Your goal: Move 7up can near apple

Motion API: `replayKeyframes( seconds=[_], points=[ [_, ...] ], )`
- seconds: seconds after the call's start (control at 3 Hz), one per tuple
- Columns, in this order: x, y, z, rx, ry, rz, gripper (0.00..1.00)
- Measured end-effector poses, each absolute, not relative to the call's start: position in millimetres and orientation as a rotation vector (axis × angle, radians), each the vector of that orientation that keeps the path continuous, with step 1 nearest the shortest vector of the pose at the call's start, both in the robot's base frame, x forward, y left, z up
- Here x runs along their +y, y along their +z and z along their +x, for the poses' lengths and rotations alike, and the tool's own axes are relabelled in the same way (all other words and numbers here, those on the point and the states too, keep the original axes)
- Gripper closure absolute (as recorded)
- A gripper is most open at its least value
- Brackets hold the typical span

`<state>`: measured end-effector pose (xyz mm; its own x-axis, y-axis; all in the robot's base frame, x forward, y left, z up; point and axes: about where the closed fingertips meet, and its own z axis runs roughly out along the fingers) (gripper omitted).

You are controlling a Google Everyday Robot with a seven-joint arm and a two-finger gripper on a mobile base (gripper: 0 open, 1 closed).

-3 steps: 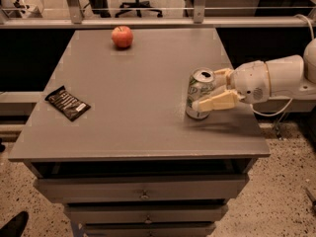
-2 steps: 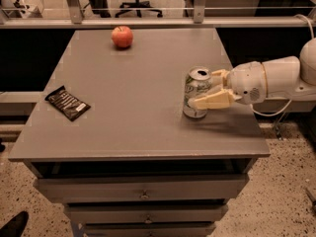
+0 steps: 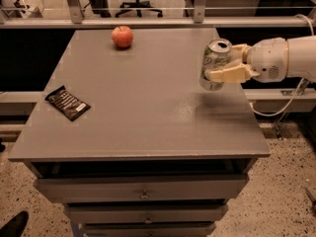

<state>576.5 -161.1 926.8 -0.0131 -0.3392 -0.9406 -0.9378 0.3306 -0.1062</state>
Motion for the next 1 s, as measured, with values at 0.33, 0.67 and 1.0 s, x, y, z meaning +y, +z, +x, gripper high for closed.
replayKeyframes(
  seconds=[0.33,0.67,1.0],
  points=[
    [-161.0,926.8,576.5,1.562,0.726,-1.197,1.00],
    [-144.8,929.0,596.3,1.514,0.725,-1.179,1.00],
    [-110.3,929.9,656.4,1.460,0.740,-1.124,1.00]
  ],
)
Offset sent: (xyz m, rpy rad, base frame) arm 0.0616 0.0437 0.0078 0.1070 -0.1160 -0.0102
